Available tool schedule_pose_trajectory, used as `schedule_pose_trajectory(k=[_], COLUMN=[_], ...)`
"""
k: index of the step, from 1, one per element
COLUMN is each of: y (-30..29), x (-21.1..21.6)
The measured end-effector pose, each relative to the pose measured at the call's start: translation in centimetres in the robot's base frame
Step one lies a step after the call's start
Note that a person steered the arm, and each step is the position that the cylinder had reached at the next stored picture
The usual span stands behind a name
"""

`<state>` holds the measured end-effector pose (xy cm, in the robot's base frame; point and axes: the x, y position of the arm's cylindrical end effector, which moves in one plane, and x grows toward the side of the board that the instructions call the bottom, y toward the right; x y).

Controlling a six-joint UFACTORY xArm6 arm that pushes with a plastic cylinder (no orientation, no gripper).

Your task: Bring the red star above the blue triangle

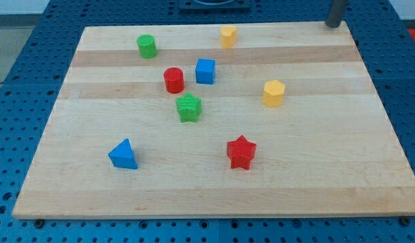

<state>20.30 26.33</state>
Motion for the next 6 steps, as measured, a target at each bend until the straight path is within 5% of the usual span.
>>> schedule_pose_trajectory(k=[4,6], y=[0.5,-3.7], x=[17.8,28.4])
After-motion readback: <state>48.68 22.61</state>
